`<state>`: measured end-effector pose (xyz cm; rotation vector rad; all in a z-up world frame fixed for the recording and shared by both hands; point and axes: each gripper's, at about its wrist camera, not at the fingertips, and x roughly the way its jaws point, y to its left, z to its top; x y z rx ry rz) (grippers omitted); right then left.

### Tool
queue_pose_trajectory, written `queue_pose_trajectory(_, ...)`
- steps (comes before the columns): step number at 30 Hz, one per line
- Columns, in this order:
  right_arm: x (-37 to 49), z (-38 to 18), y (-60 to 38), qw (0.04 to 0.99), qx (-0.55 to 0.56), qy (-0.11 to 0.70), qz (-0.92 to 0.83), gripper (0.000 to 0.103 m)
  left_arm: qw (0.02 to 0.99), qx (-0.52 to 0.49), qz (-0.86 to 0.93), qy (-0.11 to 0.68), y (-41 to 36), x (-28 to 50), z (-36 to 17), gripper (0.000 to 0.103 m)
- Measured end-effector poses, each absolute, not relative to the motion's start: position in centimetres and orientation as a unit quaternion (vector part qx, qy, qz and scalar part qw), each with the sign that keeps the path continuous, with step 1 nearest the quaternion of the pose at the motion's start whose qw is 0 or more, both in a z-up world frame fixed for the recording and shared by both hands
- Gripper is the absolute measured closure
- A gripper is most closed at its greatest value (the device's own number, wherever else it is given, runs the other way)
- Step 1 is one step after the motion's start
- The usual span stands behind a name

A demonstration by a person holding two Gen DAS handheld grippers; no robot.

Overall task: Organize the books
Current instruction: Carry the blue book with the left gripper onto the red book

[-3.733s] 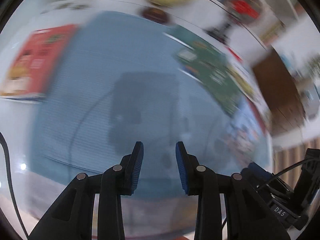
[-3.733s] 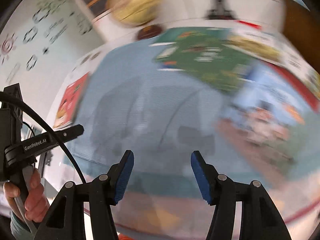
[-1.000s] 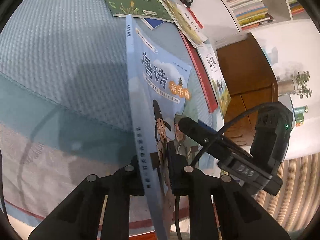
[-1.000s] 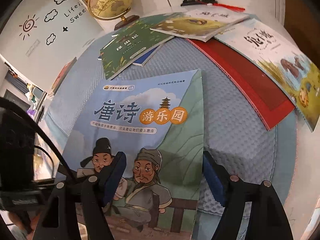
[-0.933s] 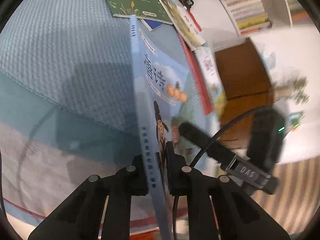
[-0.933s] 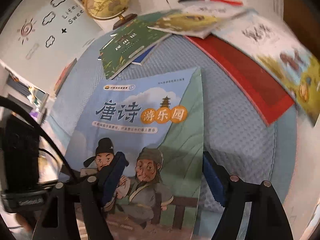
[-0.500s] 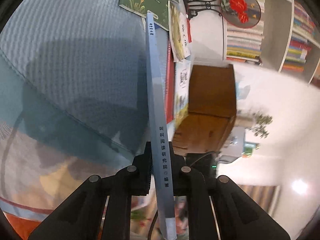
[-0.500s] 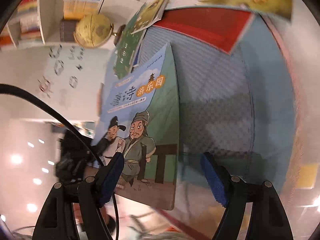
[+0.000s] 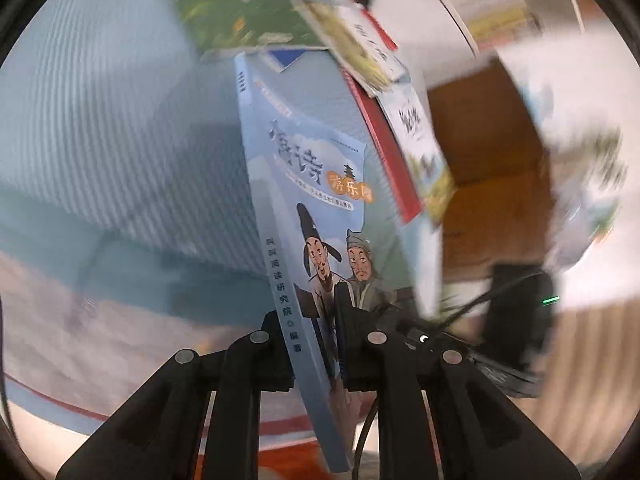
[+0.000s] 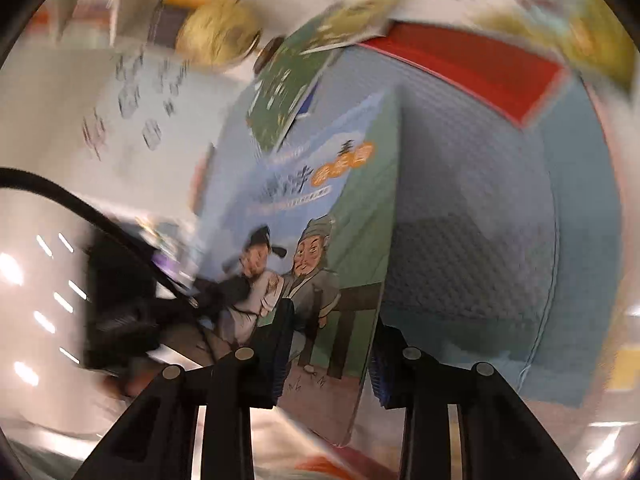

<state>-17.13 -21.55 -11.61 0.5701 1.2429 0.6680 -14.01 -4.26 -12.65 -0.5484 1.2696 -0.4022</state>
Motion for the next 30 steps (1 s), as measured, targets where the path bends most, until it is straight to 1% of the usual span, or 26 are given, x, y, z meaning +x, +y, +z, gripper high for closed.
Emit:
queue_pose_trajectory(3, -18.2, -10.2, -20.3, 0.747, 0.210, 0.555, 0.300, 0.070, 0.780, -0.172, -0.181, 0.574, -5.9, -14.6, -10.9, 0.089)
queue_pose_trajectory(4, -18.6, -9.9, -20.1, 0.752, 0.200, 0.552, 0.299, 0.070, 0.780, -0.165, -0.185, 0.574, -5.8, -14.8, -10.8, 0.089)
queue_pose_trajectory(10, -19.9, -6.6, -18.8, 0.789, 0.129, 0.517, 0.305, 0.070, 0.791, -0.154, -0.191, 0.560, -5.1, -15.8, -8.8, 0.089)
queue_pose_trajectory(17, -18.1, -3.1, -15.6, 0.810, 0.112, 0.467, 0.337, 0.069, 0.819, -0.160, -0.175, 0.523, -0.7, -16.0, -5.0, 0.089)
queue_pose_trajectory(23, -14.9, -1.1, -8.5, 0.815, 0.103, 0.440, 0.363, 0.068, 0.839, -0.179, -0.150, 0.491, 7.2, -14.8, -3.2, 0.089)
queue_pose_trajectory(29, -10.1, -0.4, 4.7, 0.810, 0.073, 0.441, 0.379, 0.067, 0.846, -0.185, -0.124, 0.484, 19.2, -12.5, -3.5, 0.089)
queue_pose_trajectory(30, -9.3, -0.5, 6.8, 0.808, 0.072, 0.445, 0.381, 0.067, 0.848, -0.189, -0.119, 0.481, 22.2, -11.9, -3.7, 0.089)
